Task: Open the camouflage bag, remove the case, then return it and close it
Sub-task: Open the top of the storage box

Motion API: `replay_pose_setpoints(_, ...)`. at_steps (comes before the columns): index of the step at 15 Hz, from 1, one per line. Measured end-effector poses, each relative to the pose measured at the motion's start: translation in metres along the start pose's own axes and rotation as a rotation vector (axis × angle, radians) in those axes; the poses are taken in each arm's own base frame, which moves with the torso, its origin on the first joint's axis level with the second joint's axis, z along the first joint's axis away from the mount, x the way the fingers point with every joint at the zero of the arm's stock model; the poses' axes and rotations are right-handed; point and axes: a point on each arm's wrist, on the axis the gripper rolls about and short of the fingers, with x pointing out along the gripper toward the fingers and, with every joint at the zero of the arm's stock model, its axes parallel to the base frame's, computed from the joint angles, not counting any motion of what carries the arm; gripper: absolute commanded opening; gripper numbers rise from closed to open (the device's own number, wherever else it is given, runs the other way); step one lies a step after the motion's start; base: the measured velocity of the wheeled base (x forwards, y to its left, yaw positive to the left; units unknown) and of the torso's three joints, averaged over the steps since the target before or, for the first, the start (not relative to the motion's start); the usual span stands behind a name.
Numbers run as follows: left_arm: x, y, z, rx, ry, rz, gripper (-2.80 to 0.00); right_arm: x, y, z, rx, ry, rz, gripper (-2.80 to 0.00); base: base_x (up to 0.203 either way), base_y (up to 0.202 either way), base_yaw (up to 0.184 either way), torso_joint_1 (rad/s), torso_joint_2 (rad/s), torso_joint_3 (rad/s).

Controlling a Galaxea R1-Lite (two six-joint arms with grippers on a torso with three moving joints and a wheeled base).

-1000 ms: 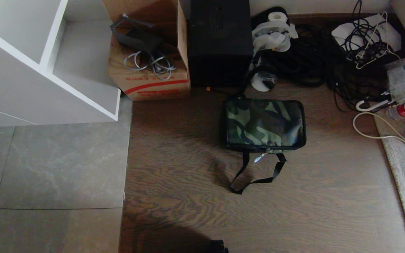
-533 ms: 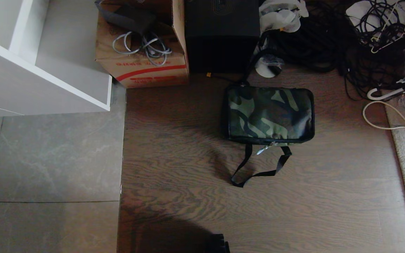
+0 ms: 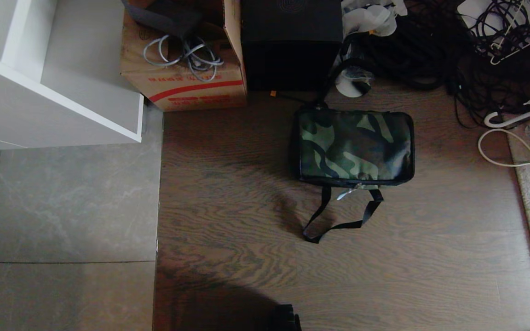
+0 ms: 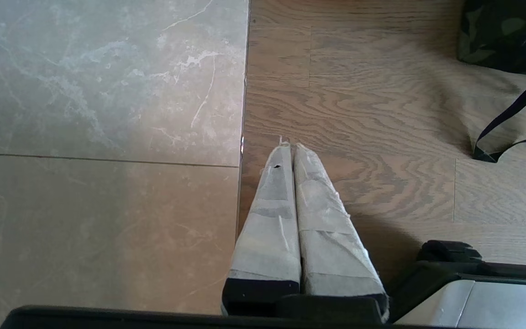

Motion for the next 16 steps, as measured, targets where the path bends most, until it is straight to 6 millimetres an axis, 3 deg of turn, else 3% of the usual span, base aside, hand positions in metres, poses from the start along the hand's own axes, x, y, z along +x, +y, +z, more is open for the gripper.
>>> replay_pose_setpoints(6,0.0,0.0,0.0,0.0,0.0,0.0,-2.8,0.0,0.0,-0.0002,0.0,0.001,0.0,-2.8,0.0,0.0,0.0,0.0,0.0,0.0)
replay_pose_setpoints(10,0.0,0.0,0.0001,-0.002,-0.001,0.0,-2.8,0.0,0.0,-0.0001,0.0,0.0,0.001,-2.8,0.132,0.0,0.001,0.002,0.0,0.0)
replay_pose_setpoints(16,0.0,0.0,0.0,-0.002,0.0,0.0,-2.8,-0.0001,0.0,-0.0002,0.0,0.001,0.0,-2.8,0.0,0.0,0.0,0.0,0.0,0.0)
